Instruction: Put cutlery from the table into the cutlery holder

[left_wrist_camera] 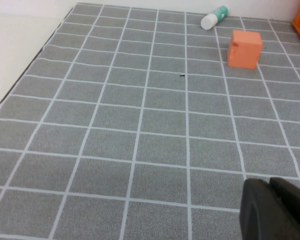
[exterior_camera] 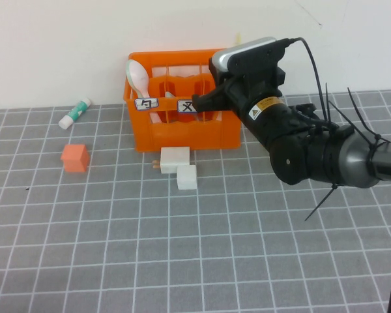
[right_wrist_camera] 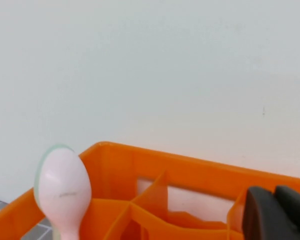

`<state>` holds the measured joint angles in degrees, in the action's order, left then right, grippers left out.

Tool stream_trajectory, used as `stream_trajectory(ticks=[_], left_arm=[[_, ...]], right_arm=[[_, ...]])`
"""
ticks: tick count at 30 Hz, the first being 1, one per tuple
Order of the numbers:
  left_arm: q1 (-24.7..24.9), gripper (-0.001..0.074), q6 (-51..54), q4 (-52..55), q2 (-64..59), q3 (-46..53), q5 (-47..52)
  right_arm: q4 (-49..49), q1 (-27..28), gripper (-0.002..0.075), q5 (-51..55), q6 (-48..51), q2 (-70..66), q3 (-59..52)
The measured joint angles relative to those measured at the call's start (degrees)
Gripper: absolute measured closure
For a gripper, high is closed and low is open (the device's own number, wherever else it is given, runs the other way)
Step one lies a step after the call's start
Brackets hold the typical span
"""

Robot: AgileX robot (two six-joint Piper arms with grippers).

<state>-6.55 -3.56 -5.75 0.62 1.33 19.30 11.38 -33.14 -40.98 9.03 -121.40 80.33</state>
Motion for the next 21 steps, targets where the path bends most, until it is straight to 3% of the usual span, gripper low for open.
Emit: stream_trajectory(ticks=[9, 21], left_arm=[[0.0, 0.0736, -0.1, 0.0, 0.0, 0.0, 0.0], [0.0, 0.0736, -0.1, 0.0, 0.0, 0.0, 0.0]], right_arm=[[-3.8, 0.1, 0.0633, 3.2, 0.2, 1.9, 0.1], [-9.4, 0.2, 0.0678, 32.2, 0.3, 26.4, -3.4]])
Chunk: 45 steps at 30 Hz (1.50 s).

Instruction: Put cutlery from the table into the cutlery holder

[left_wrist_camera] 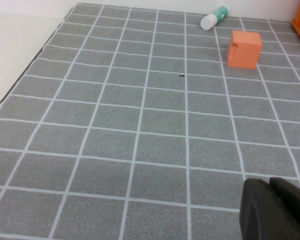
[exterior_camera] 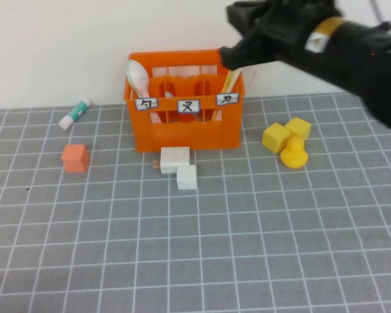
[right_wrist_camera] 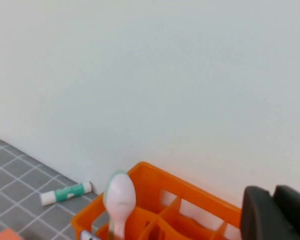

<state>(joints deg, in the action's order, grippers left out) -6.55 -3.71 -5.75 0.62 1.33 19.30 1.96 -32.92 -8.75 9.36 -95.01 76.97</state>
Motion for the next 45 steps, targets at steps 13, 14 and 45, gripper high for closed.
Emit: stream_trajectory(ticks=[13, 14, 45], left_arm=[[0.0, 0.0736, 0.0, 0.0, 0.0, 0.0, 0.0], [0.0, 0.0736, 0.0, 0.0, 0.0, 0.0, 0.0], [0.0, 0.0736, 0.2, 0.0, 0.0, 0.0, 0.0]], right_arm=[[-0.4, 0.0, 0.0727, 2.1, 0.2, 31.1, -30.4], [-0.4, 0.0, 0.0727, 2.1, 0.2, 33.2, -32.1], [-2.7, 0.0, 0.0729, 26.2, 7.8, 69.7, -50.0]])
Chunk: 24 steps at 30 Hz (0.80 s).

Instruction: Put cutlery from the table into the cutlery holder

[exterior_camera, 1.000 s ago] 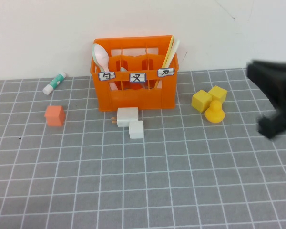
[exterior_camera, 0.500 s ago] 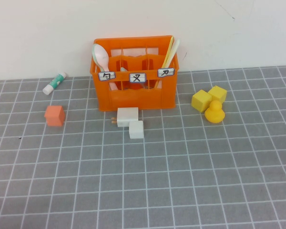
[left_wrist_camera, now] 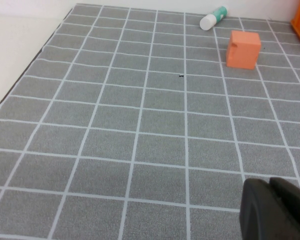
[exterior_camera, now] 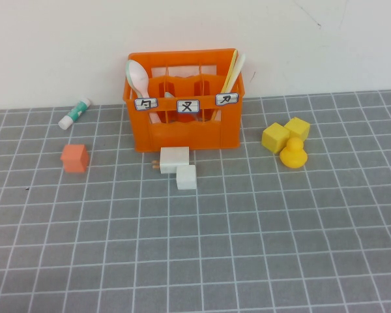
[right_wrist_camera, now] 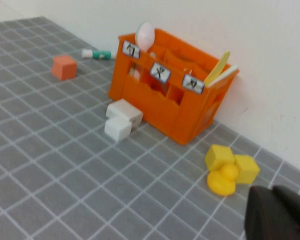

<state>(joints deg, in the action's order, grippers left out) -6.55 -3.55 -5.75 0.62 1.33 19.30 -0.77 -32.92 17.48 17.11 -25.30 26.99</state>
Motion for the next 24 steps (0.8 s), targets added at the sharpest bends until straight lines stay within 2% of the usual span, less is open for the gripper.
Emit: stream_trajectory(ticks=[4, 8, 10, 14, 20, 24], left_arm=[[0.0, 0.0736, 0.0, 0.0, 0.0, 0.0, 0.0], [0.0, 0.0736, 0.0, 0.0, 0.0, 0.0, 0.0], [0.0, 0.0736, 0.0, 0.0, 0.0, 0.0, 0.0], [0.0, 0.0736, 0.0, 0.0, 0.0, 0.0, 0.0], [0.0, 0.0736, -0.1, 0.0, 0.0, 0.0, 0.0], [0.0, 0.0736, -0.1, 0.0, 0.0, 0.0, 0.0]], right_arm=[[-0.2, 0.0, 0.0729, -6.9, -0.5, 5.6, -7.9], [-0.2, 0.3, 0.0729, -18.3, -0.8, 10.4, -17.9], [0.3, 2.3, 0.0729, -21.0, -0.8, 12.8, -22.8], [1.4, 11.4, 0.0729, -21.2, -0.9, 17.0, -28.2], [0.2, 30.0, 0.0729, -17.2, -1.0, 22.3, -28.6], [-0.8, 38.7, 0.0729, -14.6, -2.5, 24.9, -28.6]])
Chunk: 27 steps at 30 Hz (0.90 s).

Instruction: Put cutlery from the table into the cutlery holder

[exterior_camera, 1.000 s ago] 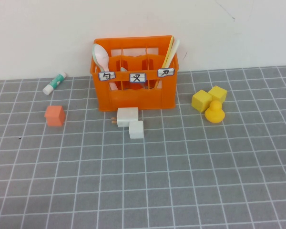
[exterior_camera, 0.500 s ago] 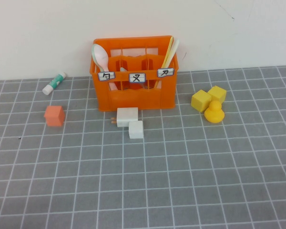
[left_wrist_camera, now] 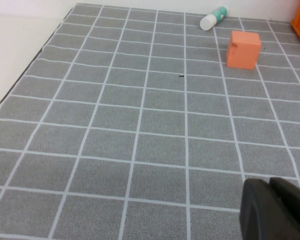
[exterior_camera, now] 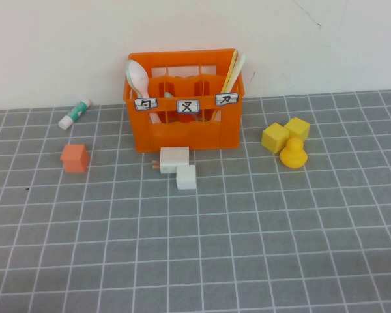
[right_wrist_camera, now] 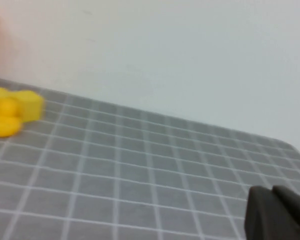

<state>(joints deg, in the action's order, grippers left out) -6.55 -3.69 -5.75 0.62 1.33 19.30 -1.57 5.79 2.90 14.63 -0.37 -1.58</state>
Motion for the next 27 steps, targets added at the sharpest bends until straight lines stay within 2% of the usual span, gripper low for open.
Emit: stream_trajectory(ticks=[3, 6, 11, 16, 23, 27], left_arm=[[0.0, 0.0736, 0.0, 0.0, 0.0, 0.0, 0.0], [0.0, 0.0736, 0.0, 0.0, 0.0, 0.0, 0.0], [0.0, 0.0736, 0.0, 0.0, 0.0, 0.0, 0.0], [0.0, 0.0736, 0.0, 0.0, 0.0, 0.0, 0.0], [0.0, 0.0736, 0.0, 0.0, 0.0, 0.0, 0.0], [0.0, 0.0736, 0.0, 0.0, 0.0, 0.0, 0.0]], right_arm=[[-3.6, 1.3, 0.0729, 2.6, -7.1, 0.9, 0.0], [-5.4, -0.1, 0.0729, 5.8, -13.8, 1.1, 0.0], [-5.8, -3.3, 0.0729, 10.4, -16.4, 1.1, 0.0], [-2.9, -4.3, 0.0729, 15.8, -14.6, 1.1, 0.0], [-1.1, -4.3, 0.0729, 16.9, -9.3, 1.1, 0.2], [8.5, -4.3, 0.0729, 17.6, -4.5, 1.1, 0.3]])
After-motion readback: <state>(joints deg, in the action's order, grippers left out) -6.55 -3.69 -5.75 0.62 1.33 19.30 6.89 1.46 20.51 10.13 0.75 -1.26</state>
